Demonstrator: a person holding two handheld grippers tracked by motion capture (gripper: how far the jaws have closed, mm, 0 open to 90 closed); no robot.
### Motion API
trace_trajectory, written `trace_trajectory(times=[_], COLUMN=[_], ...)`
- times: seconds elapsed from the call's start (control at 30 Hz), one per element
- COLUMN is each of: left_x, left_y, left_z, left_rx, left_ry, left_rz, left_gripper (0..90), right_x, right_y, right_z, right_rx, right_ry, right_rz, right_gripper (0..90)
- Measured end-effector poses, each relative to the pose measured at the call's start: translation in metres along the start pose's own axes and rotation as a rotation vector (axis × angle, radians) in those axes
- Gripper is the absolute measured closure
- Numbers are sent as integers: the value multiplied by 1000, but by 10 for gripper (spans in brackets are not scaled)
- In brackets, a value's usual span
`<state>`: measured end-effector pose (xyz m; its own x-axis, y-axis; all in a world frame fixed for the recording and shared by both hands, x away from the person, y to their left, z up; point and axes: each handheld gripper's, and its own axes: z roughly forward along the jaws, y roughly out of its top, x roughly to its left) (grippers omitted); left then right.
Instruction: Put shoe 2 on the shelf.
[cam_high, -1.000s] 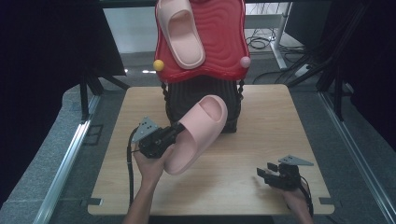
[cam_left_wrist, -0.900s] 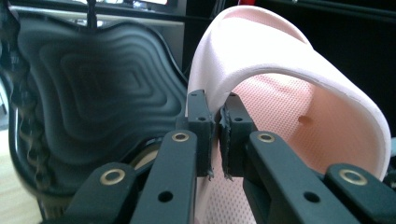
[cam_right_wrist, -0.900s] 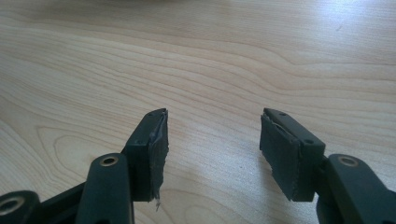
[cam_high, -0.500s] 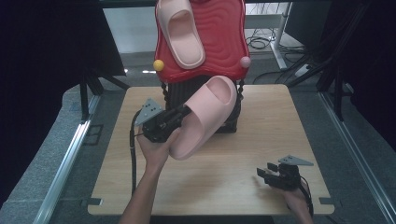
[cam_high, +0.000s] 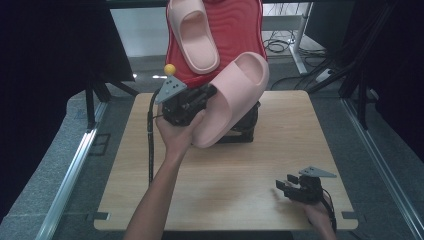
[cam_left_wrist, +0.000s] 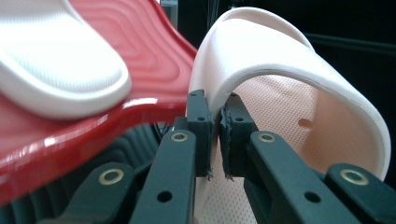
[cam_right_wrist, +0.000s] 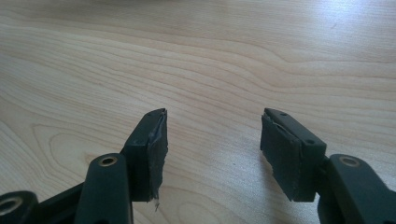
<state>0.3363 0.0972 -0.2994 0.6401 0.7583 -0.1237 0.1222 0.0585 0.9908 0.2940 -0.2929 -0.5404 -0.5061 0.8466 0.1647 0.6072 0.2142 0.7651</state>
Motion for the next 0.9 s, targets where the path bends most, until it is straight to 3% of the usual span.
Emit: trace_trajectory(times=[0.23,0.53,0.9], left_x=[0,8,22], left_y=[24,32,43], left_z=[12,37,66], left_rx=[-6,11,24], left_ry=[25,56,116], left_rz=[30,21,9], left_gripper=[839,835,840], right_x=[-2,-1,2], right_y=[-1,-2,0], right_z=[-2,-1,-3], right_rx=[0,3,-35], right_ry=[-4,-1,-41], right_rz=[5,9,0], right_gripper=[413,409,409])
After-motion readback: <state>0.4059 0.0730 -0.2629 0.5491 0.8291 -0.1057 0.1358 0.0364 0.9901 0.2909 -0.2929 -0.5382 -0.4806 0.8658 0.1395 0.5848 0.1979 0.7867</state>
